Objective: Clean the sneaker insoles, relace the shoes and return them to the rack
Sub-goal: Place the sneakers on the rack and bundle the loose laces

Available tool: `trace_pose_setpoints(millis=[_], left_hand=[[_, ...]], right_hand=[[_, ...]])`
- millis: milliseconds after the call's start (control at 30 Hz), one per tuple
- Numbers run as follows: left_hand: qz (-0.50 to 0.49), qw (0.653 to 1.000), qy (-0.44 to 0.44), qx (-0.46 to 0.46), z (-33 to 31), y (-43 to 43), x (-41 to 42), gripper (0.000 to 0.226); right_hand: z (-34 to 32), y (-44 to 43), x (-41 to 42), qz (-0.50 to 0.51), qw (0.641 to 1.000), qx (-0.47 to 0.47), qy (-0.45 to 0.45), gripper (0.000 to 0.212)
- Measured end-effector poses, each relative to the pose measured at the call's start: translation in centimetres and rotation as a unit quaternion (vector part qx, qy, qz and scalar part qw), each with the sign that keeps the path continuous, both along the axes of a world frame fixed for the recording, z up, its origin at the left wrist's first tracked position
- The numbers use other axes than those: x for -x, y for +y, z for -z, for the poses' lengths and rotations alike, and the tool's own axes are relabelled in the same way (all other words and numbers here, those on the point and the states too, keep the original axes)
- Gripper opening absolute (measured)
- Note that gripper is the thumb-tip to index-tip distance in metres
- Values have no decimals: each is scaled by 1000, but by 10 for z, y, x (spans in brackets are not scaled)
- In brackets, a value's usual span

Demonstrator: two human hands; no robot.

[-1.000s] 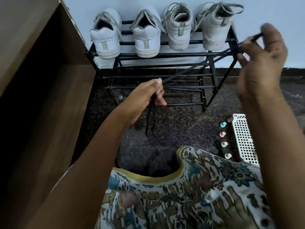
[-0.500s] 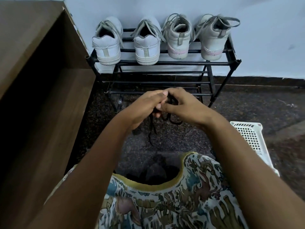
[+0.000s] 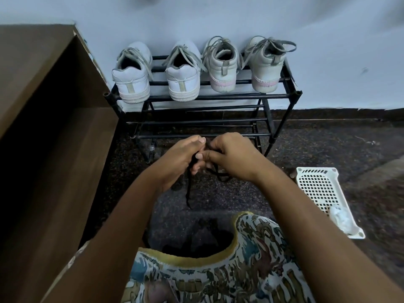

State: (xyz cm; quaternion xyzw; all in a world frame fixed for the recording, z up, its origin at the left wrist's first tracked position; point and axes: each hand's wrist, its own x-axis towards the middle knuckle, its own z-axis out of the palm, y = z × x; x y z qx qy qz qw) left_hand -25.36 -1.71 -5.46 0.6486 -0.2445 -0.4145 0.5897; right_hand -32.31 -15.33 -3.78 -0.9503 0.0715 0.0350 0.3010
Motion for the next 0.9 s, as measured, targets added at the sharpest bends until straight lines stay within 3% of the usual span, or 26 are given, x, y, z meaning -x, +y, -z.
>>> trace_pose_setpoints(millis=[133,333,533,667,733,767,833,900], left_hand=[[-40,998,24,29,0,-3,-4,33],[-22,999,2,25,1,3,-14,38],[2,999,-33,-15,0,17,-25,37],[14,995,-64,-79,0,32,-37,42],[9,989,-87,-122,3,39,-44,40],[1,983,-107,-147,4,42,-47,38],[-31,963,-189,-190,10,45,-47,36],[-54,934,-285,-206,11,42,-39,36]], right_hand=[[-1,3,0,2,996,-90,-24,46],[-5,0,-2,171,938,-289,-89,49],[-6,-9,-4,286,875,-362,-145,45],[-8,-32,1,380,829,-361,-194,41],[-6,-45,5,382,847,-309,-204,43],[-5,-49,7,367,880,-241,-183,45],[-3,-49,12,322,943,-28,-74,45],[-5,-39,13,264,952,153,27,44]])
